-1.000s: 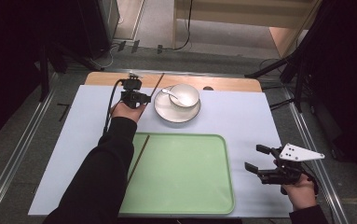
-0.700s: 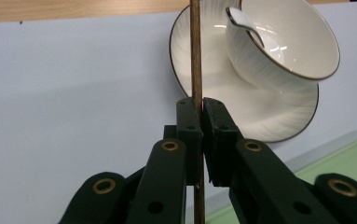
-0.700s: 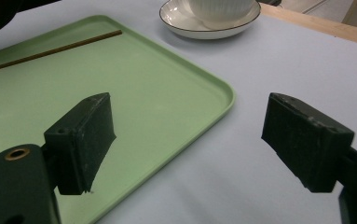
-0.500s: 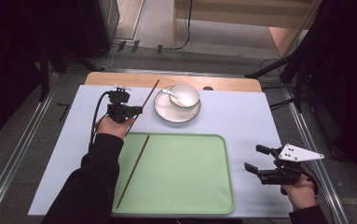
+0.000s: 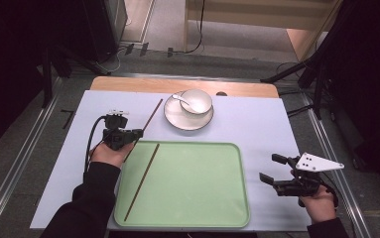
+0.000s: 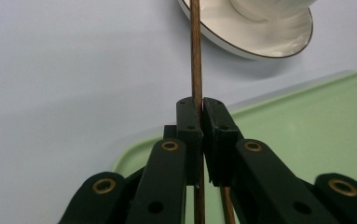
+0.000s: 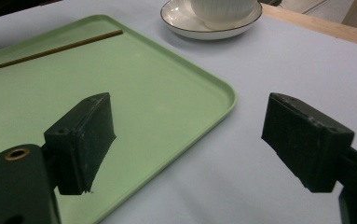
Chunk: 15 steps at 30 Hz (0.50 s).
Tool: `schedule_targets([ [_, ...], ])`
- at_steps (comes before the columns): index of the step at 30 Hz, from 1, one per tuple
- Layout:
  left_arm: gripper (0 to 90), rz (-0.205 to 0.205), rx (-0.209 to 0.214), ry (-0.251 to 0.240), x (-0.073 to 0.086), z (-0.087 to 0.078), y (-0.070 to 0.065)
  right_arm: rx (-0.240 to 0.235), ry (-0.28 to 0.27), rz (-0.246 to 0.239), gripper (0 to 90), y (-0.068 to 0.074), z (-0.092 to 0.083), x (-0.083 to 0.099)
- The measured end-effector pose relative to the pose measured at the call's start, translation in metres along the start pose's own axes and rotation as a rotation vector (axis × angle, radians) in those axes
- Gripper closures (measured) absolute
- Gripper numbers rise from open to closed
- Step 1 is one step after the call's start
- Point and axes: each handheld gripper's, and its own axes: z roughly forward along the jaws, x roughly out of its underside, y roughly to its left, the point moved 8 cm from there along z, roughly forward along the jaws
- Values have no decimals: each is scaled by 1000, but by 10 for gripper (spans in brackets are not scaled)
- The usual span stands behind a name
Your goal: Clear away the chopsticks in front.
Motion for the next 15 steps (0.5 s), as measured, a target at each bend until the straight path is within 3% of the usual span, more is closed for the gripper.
schedule_targets([
  [15, 867, -9, 50, 10, 32, -28, -21, -5, -1, -5, 174, 3, 1, -2],
])
